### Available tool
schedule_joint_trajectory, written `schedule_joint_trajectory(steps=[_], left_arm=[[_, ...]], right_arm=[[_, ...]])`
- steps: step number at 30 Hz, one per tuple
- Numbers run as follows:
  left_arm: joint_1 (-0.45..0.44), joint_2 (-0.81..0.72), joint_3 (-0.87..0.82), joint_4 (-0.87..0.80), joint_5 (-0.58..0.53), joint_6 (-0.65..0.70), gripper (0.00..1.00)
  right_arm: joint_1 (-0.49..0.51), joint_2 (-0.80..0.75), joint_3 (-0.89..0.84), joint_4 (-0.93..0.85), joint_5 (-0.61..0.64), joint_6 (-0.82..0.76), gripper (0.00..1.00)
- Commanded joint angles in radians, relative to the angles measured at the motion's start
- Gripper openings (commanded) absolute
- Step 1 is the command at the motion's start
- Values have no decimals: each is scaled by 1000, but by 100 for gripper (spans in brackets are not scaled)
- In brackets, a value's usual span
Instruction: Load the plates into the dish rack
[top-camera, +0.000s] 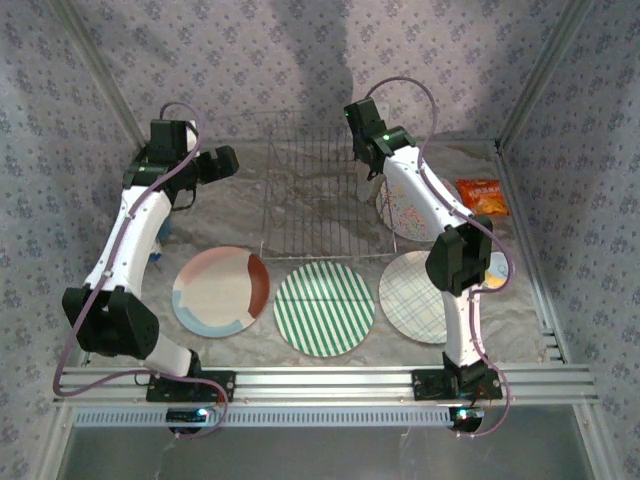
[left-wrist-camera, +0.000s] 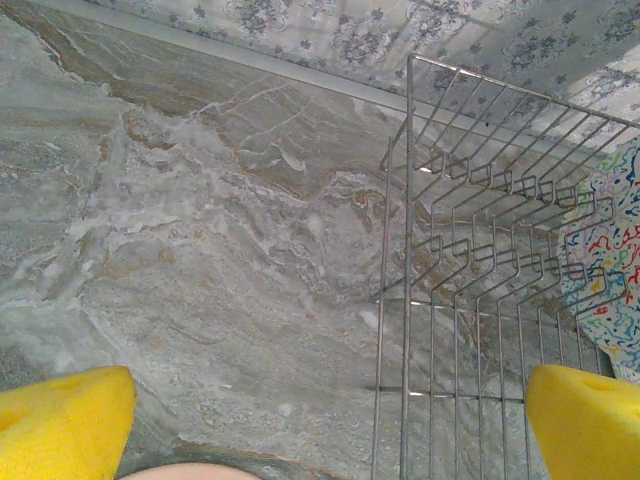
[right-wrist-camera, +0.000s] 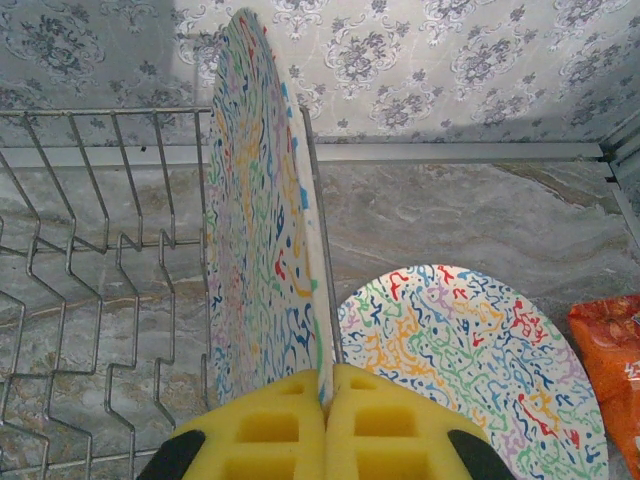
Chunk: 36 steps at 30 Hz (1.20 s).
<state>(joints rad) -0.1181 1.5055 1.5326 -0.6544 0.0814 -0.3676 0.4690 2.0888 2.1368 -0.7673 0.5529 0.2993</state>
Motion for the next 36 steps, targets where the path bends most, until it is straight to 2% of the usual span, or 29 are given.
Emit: schedule_joint_trajectory(steps=[1,7,11,26,28,29,32,33,36], left_arm=[[-2,-33,-1,4,16,-14,99],[0,-32,-3,6,18,-16,99],[-1,-34,-3,3,18,-17,99],[0,-47,-3,0,13,-14,99],[0,-51,-3,-2,11,-13,99],[0,-53,-3,-4,8,-13,99],[0,-58,1,-13,-6,-14,99],[-1,-60,1,-14,-9,-14,99],[0,-64,1,-17,-12,-11,99]], right_arm=[[6,-6,-4,1,-17,27,0],[11,-35,-27,5,-10,34,2],[13,-55,-31,11,-5,23,12],[12,-134,-15,16,19,-7,36],[12,-149,-17,17,21,-9,42],[11,-159,-20,16,23,-8,52],[7,-202,-39,23,9,-6,91],[3,-218,-46,23,-4,-7,99],[-11,-270,-74,21,-74,-3,100]])
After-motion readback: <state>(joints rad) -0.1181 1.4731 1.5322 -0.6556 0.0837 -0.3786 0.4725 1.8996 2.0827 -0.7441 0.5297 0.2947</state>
